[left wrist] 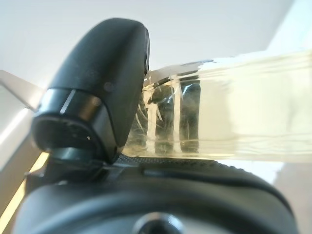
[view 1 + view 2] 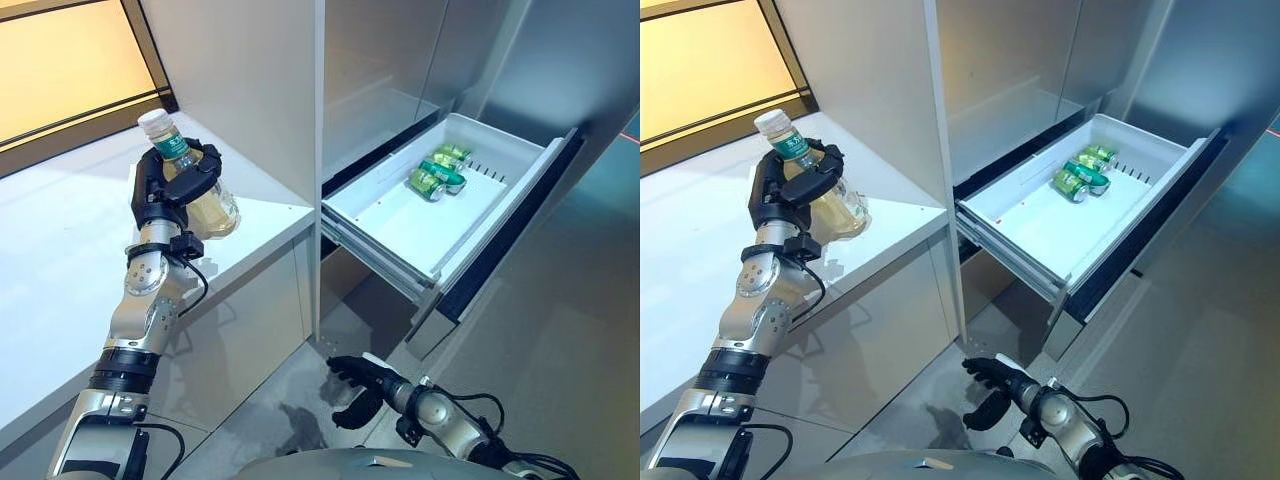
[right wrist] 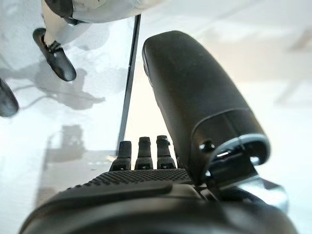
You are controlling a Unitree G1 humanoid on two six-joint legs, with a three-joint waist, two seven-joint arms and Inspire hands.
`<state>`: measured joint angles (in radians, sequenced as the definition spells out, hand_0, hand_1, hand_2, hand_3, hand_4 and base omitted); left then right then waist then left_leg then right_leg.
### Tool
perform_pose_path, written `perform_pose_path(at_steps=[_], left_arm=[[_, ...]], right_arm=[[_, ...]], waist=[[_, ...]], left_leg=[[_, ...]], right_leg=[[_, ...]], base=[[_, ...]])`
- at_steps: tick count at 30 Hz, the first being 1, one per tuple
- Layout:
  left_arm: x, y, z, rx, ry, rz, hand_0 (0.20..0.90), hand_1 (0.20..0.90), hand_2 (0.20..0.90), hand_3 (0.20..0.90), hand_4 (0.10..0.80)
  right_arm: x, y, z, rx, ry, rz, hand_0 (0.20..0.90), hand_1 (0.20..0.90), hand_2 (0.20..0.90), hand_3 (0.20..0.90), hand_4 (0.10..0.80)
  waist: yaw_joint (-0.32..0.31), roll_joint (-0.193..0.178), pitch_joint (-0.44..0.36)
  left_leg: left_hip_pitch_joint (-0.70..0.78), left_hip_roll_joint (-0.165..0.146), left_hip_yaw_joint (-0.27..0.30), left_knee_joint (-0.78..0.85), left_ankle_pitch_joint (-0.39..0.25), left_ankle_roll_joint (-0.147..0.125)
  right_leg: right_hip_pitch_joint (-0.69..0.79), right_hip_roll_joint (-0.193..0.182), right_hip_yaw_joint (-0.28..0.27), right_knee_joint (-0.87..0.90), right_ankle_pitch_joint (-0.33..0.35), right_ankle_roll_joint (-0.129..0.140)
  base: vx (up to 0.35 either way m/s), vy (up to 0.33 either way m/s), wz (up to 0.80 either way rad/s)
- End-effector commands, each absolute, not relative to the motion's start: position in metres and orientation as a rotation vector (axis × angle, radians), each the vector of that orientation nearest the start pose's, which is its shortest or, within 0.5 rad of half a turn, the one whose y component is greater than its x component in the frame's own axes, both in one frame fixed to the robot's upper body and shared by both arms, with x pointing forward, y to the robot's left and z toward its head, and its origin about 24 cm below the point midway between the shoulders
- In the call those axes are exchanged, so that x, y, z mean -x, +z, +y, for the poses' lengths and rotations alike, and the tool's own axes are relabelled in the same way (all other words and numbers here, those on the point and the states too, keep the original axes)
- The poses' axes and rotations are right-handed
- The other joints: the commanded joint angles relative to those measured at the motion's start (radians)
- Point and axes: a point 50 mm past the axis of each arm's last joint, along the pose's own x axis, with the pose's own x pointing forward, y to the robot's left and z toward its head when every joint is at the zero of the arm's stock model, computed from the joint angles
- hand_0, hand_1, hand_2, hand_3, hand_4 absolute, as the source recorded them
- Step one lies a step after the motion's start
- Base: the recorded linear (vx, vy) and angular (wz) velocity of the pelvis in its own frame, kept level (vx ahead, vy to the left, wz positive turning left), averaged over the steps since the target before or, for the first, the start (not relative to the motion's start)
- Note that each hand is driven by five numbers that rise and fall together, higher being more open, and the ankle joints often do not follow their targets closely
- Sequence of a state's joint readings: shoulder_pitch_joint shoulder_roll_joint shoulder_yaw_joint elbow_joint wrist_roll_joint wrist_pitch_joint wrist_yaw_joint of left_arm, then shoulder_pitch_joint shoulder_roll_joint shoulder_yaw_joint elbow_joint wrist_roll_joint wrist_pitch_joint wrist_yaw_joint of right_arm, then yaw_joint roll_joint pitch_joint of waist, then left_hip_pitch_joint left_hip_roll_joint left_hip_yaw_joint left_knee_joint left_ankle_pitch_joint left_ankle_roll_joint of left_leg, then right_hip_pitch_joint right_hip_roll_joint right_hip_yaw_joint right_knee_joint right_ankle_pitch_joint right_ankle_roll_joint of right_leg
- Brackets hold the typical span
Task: Put drinks into fridge and close the fridge
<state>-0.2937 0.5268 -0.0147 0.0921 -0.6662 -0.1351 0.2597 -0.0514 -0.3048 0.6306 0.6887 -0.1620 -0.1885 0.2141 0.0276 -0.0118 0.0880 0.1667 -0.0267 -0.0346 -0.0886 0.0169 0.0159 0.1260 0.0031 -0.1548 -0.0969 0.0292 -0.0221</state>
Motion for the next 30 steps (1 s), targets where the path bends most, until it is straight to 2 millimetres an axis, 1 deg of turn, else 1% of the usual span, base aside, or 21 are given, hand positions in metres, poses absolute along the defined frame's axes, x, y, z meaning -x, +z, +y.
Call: perform_pose_path(at_steps=[1, 2, 3, 4, 6, 7, 8, 11, 14, 15, 19, 22, 23, 25, 28, 30], left_arm=[[-0.289, 0.266, 0.207, 0.137, -0.037, -0.888, 0.300, 0.300, 0.300, 0.200, 0.100], [-0.287, 0.266, 0.205, 0.134, -0.046, -0.898, 0.300, 0.300, 0.300, 0.200, 0.100], [-0.282, 0.265, 0.202, 0.138, -0.068, -0.918, 0.300, 0.300, 0.300, 0.200, 0.100], [-0.282, 0.265, 0.202, 0.138, -0.068, -0.918, 0.300, 0.300, 0.300, 0.200, 0.100], [-0.278, 0.265, 0.196, 0.150, -0.102, -0.938, 0.300, 0.300, 0.300, 0.200, 0.100], [-0.275, 0.265, 0.193, 0.149, -0.120, -0.954, 0.300, 0.300, 0.300, 0.200, 0.100], [-0.270, 0.266, 0.190, 0.150, -0.148, -0.974, 0.300, 0.300, 0.300, 0.200, 0.100], [-0.263, 0.268, 0.188, 0.159, -0.191, -1.000, 0.300, 0.300, 0.300, 0.200, 0.100], [-0.258, 0.267, 0.188, 0.177, -0.231, -1.011, 0.300, 0.300, 0.300, 0.200, 0.100], [-0.256, 0.265, 0.189, 0.177, -0.242, -1.018, 0.300, 0.300, 0.300, 0.200, 0.100], [-0.250, 0.260, 0.195, 0.131, -0.261, -1.028, 0.300, 0.300, 0.300, 0.200, 0.100], [-0.247, 0.256, 0.202, 0.070, -0.249, -1.027, 0.300, 0.300, 0.300, 0.200, 0.100], [-0.246, 0.256, 0.206, 0.047, -0.235, -1.024, 0.300, 0.300, 0.300, 0.200, 0.100], [-0.246, 0.255, 0.216, 0.025, -0.222, -1.018, 0.300, 0.300, 0.300, 0.200, 0.100], [-0.243, 0.253, 0.226, 0.011, -0.232, -1.007, 0.300, 0.300, 0.300, 0.200, 0.100], [-0.239, 0.251, 0.229, 0.002, -0.249, -1.005, 0.300, 0.300, 0.300, 0.200, 0.100]], right_arm=[[-0.204, -0.054, -0.095, 0.551, 0.889, 0.276, 0.900, 0.900, 0.900, 0.900, 0.800], [-0.205, -0.047, -0.090, 0.542, 0.909, 0.249, 0.900, 0.900, 0.900, 0.900, 0.800], [-0.208, -0.034, -0.083, 0.512, 0.951, 0.205, 0.900, 0.900, 0.900, 0.900, 0.800], [-0.208, -0.034, -0.083, 0.512, 0.951, 0.205, 0.900, 0.900, 0.900, 0.900, 0.800], [-0.211, -0.020, -0.076, 0.467, 0.991, 0.156, 0.900, 0.900, 0.900, 0.900, 0.800], [-0.214, -0.010, -0.072, 0.433, 1.013, 0.130, 0.900, 0.900, 0.900, 0.900, 0.800], [-0.218, 0.005, -0.069, 0.359, 1.052, 0.094, 0.900, 0.900, 0.900, 0.900, 0.800], [-0.224, 0.031, -0.070, 0.237, 1.147, 0.027, 0.900, 0.900, 0.900, 0.900, 0.800], [-0.230, 0.062, -0.073, 0.129, 1.255, -0.053, 0.900, 0.900, 0.900, 0.900, 0.800], [-0.233, 0.076, -0.078, 0.091, 1.284, -0.091, 0.900, 0.900, 0.900, 0.900, 0.800], [-0.238, 0.113, -0.095, -0.026, 1.325, -0.237, 0.900, 0.900, 0.900, 0.900, 0.800], [-0.240, 0.136, -0.112, -0.069, 1.281, -0.357, 0.900, 0.900, 0.900, 0.900, 0.800], [-0.242, 0.144, -0.119, -0.077, 1.235, -0.396, 0.900, 0.900, 0.900, 0.900, 0.800], [-0.246, 0.154, -0.135, -0.072, 1.138, -0.460, 0.900, 0.900, 0.900, 0.900, 0.800], [-0.247, 0.160, -0.155, -0.010, 0.991, -0.502, 0.900, 0.900, 0.900, 0.900, 0.800], [-0.248, 0.162, -0.167, -0.003, 0.893, -0.509, 0.900, 0.900, 0.900, 0.900, 0.800]], waist=[[-0.005, 0.023, -0.064], [-0.005, 0.022, -0.062], [-0.003, 0.020, -0.058], [-0.003, 0.020, -0.058], [-0.001, 0.017, -0.052], [0.000, 0.015, -0.049], [0.001, 0.012, -0.046], [0.004, 0.007, -0.046], [0.005, 0.000, -0.049], [0.006, -0.002, -0.050], [0.001, -0.010, -0.057], [-0.003, -0.013, -0.064], [-0.005, -0.014, -0.067], [-0.009, -0.015, -0.069], [-0.015, -0.013, -0.072], [-0.019, -0.011, -0.071]], left_leg=[[-0.029, -0.028, -0.001, 0.001, -0.082, -0.014], [-0.029, -0.028, -0.002, 0.001, -0.081, -0.015], [-0.029, -0.028, -0.003, 0.001, -0.079, -0.015], [-0.029, -0.028, -0.003, 0.001, -0.079, -0.015], [-0.029, -0.028, -0.006, 0.001, -0.076, -0.015], [-0.029, -0.028, -0.008, 0.001, -0.075, -0.015], [-0.029, -0.027, -0.008, 0.001, -0.072, -0.016], [-0.028, -0.027, -0.009, 0.001, -0.070, -0.017], [-0.028, -0.027, -0.008, 0.001, -0.068, -0.018], [-0.027, -0.026, -0.007, 0.001, -0.067, -0.018], [-0.023, -0.024, -0.001, 0.001, -0.070, -0.016], [-0.022, -0.024, 0.003, 0.001, -0.071, -0.014], [-0.024, -0.025, 0.004, 0.001, -0.072, -0.014], [-0.028, -0.026, 0.009, 0.001, -0.062, -0.012], [-0.029, -0.026, 0.012, 0.001, -0.064, -0.011], [-0.030, -0.024, 0.015, 0.001, -0.065, -0.011]], right_leg=[[0.019, -0.048, 0.000, 0.013, -0.056, 0.108], [0.020, -0.048, 0.000, 0.012, -0.055, 0.108], [0.020, -0.048, -0.001, 0.012, -0.053, 0.109], [0.020, -0.048, -0.001, 0.012, -0.053, 0.109], [0.020, -0.049, -0.002, 0.013, -0.051, 0.108], [0.021, -0.049, -0.002, 0.013, -0.050, 0.107], [0.021, -0.049, -0.004, 0.015, -0.048, 0.108], [0.022, -0.050, -0.007, 0.015, -0.046, 0.107], [0.023, -0.050, -0.008, 0.015, -0.043, 0.108], [0.023, -0.050, -0.008, 0.015, -0.043, 0.108], [0.024, -0.049, -0.005, 0.016, -0.039, 0.108], [0.023, -0.048, 0.002, 0.015, -0.038, 0.109], [0.020, -0.047, 0.004, 0.014, -0.036, 0.110], [0.012, -0.048, 0.007, 0.015, -0.026, 0.109], [0.010, -0.047, 0.011, 0.014, -0.026, 0.110], [0.007, -0.046, 0.014, 0.014, -0.025, 0.110]], base=[[-0.063, 0.006, 0.01], [-0.069, 0.008, 0.01], [-0.037, 0.005, 0.02], [-0.035, 0.004, 0.02], [-0.021, 0.001, 0.01], [-0.049, 0.006, 0.01], [-0.043, 0.006, 0.00], [-0.018, 0.004, 0.01], [-0.007, 0.003, 0.01], [0.000, 0.000, 0.00], [0.000, 0.000, 0.00], [0.004, 0.003, -0.03], [0.000, 0.004, -0.05], [-0.034, 0.006, -0.05], [-0.011, 0.002, -0.01], [0.000, 0.000, 0.00]])
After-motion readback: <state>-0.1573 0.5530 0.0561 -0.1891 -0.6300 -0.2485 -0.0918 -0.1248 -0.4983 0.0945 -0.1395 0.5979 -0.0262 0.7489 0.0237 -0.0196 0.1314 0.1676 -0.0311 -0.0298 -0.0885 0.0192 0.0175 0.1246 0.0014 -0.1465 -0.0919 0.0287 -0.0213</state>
